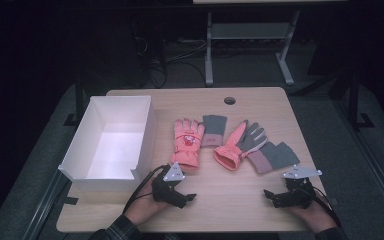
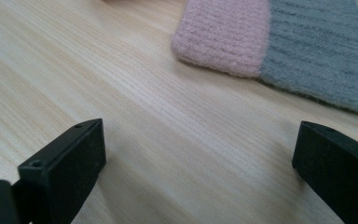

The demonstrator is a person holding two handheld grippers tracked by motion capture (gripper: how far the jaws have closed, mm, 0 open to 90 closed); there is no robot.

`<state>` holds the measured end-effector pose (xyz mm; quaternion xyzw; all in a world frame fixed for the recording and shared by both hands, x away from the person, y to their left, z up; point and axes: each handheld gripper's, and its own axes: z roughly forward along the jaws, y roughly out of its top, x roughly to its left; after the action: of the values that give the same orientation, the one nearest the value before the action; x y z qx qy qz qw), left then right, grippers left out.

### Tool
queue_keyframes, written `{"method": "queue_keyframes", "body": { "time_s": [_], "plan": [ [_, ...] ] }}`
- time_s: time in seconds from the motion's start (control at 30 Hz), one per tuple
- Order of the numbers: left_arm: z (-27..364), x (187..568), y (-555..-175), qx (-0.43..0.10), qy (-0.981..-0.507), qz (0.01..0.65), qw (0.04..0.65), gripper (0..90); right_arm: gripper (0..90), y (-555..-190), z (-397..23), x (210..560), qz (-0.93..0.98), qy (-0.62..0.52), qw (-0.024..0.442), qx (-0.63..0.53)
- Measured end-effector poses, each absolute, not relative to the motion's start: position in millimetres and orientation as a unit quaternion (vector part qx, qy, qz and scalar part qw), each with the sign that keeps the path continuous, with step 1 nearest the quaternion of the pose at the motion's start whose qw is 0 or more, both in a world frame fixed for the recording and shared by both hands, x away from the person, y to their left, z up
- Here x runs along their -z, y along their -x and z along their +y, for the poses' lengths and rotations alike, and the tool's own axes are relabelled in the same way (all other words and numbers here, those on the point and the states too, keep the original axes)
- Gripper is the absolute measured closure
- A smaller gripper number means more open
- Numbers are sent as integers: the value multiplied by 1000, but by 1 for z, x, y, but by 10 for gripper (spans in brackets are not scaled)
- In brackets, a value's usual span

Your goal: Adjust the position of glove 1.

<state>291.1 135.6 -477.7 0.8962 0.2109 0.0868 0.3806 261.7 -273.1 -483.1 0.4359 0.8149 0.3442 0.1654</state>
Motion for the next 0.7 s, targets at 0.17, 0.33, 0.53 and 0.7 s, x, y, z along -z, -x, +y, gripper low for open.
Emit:
{"method": "queue_keyframes", "body": {
  "time_s": [0.17, 0.33, 0.53, 0.7],
  "plan": [
    [139, 476, -291, -82, -901, 203, 374, 128, 22, -262, -275, 483, 817, -431, 165, -345],
    [141, 478, -291, -80, -898, 200, 384, 124, 156, -259, -277, 478, 818, -431, 168, -341],
    [141, 478, -291, -80, -897, 202, 385, 124, 279, -257, -277, 462, 808, -435, 185, -352],
    [142, 478, -292, -83, -898, 200, 384, 125, 519, -266, -273, 445, 792, -448, 191, -368]
  ]
}}
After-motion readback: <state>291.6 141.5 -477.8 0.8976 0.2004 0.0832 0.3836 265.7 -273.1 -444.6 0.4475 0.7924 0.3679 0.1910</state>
